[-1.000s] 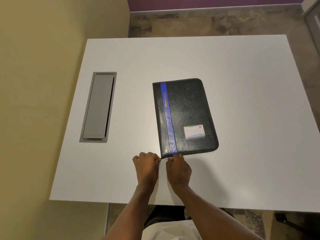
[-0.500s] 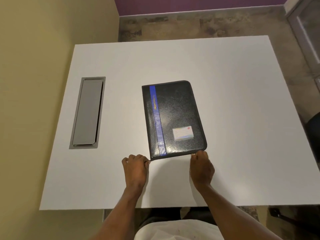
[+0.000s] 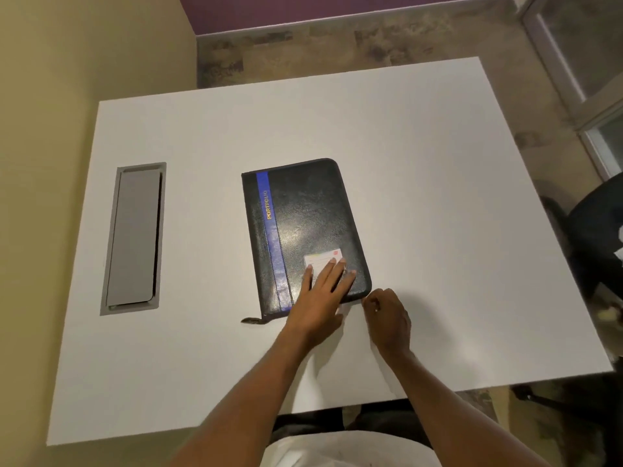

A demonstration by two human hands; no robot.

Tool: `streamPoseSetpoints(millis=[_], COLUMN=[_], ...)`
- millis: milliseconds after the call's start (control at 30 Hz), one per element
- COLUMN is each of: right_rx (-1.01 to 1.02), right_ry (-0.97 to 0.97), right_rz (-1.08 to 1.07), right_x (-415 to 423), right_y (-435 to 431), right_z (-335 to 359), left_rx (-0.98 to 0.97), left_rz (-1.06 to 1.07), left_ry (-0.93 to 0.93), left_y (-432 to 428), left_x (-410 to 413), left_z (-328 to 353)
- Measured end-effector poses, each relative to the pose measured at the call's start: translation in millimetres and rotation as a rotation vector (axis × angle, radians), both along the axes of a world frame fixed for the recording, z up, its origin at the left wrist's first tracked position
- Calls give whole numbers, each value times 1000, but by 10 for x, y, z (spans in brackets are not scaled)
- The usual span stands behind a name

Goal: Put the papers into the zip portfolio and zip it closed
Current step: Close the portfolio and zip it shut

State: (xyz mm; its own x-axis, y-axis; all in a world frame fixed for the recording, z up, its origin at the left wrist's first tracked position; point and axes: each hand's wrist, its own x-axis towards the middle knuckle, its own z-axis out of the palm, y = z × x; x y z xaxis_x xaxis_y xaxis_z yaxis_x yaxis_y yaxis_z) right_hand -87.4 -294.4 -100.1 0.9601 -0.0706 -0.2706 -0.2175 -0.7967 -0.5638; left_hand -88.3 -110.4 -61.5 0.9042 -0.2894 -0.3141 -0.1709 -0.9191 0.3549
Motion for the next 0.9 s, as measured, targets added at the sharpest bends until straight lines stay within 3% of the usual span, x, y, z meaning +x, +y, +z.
streamPoseSetpoints(millis=[267, 467, 900], right_rx=[8, -23, 11], right_ry=[55, 57, -61], right_rz=[142, 115, 102], right_x=[148, 159, 766], right_y=[-144, -204, -280], right_z=[-5, -12, 18], left_rx=[191, 176, 252], left_rz=[-302, -303, -384], left_ry=[64, 154, 33], left_y=[-321, -283, -263], left_x=[730, 816, 765], left_z=[-79, -52, -123])
